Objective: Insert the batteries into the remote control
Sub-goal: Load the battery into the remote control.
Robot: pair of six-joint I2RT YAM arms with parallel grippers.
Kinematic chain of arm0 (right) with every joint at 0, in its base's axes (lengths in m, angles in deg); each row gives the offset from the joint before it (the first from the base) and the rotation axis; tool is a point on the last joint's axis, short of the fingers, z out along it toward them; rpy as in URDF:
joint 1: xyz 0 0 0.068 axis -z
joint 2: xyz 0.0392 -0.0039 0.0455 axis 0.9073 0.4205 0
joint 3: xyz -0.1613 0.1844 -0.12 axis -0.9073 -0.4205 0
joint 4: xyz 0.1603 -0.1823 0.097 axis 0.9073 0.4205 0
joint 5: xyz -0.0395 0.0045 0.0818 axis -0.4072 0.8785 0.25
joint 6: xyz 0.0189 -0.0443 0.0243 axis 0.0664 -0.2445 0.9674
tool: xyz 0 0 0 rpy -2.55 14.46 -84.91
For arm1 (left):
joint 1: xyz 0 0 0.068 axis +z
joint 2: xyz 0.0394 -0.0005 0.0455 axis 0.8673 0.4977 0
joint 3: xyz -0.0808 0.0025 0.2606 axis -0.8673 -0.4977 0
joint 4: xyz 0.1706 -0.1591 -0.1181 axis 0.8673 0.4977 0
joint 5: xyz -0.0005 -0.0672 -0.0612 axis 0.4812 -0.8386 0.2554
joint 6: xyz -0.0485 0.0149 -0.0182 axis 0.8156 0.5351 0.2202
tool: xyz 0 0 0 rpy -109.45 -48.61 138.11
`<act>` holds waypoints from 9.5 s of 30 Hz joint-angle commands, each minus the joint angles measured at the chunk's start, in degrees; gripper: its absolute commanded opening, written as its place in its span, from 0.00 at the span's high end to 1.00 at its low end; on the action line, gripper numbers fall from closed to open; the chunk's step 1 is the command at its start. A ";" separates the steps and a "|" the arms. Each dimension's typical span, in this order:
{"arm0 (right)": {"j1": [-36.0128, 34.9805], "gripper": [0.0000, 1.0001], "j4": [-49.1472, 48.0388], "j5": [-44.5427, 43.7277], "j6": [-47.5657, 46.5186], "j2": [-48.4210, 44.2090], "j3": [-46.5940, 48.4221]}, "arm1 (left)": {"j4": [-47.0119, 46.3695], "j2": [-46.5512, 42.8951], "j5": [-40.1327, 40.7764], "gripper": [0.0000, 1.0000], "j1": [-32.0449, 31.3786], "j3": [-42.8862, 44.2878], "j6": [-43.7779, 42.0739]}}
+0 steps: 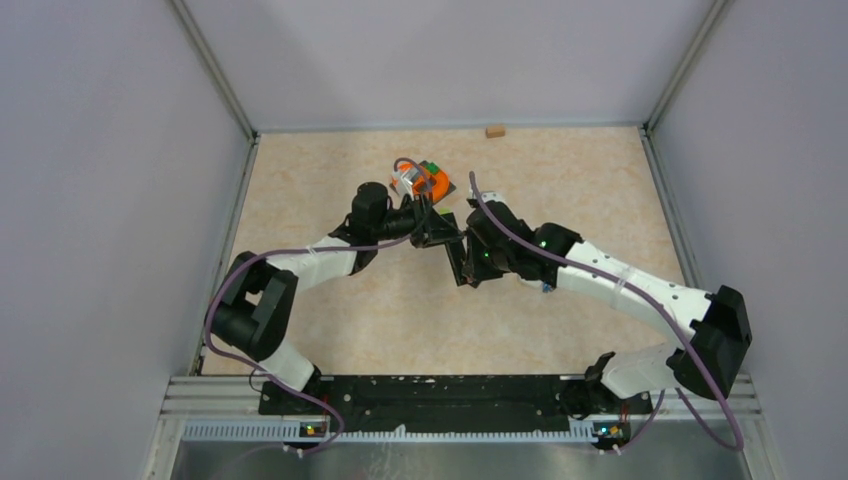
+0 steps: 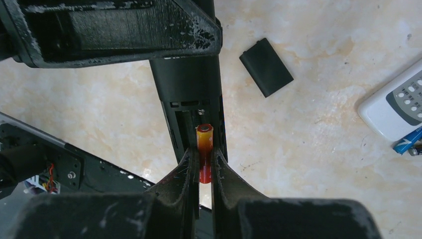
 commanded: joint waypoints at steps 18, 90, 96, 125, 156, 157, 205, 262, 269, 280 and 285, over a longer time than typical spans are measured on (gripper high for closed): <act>-1.27 0.87 -0.19 -2.20 0.00 1.96 1.47 | -4.93 1.39 -3.39 1.00 -0.75 3.12 5.44; -1.25 0.98 -0.20 -7.42 5.56 0.31 1.60 | -5.02 4.73 -2.97 1.00 0.85 2.44 13.01; -1.33 0.93 -3.01 -8.50 5.35 0.48 1.42 | -4.89 4.62 -2.88 1.00 0.92 2.53 12.97; -1.18 0.20 -31.39 -13.49 37.50 -26.78 -24.26 | -22.93 0.55 2.44 1.00 3.73 -2.50 35.21; -1.23 0.41 -57.06 -13.54 36.83 -30.28 -33.67 | -36.88 2.36 3.14 1.00 3.73 -6.52 55.95; -1.22 0.41 -57.02 -13.41 36.74 -30.18 -33.60 | -36.89 2.43 3.20 1.00 3.72 -6.55 55.99; 3.75 0.68 -39.94 -7.26 46.27 -24.26 -27.79 | -40.56 -0.21 0.90 1.00 2.94 -4.02 52.04; 7.18 0.77 -12.53 -5.77 50.81 -12.91 -18.41 | -11.70 -11.15 -8.16 1.00 3.05 4.82 16.89; 7.36 0.79 -12.53 -4.93 48.09 -13.86 -17.99 | -12.17 -9.83 -7.35 1.00 3.67 5.13 18.34; 7.36 0.72 -14.54 -4.42 44.41 -19.90 -20.85 | -9.90 -7.55 -4.70 1.00 5.76 4.35 19.67; 7.41 0.66 -17.46 -3.31 43.20 -23.53 -23.44 | -9.89 -6.70 -3.80 1.00 6.59 3.84 20.77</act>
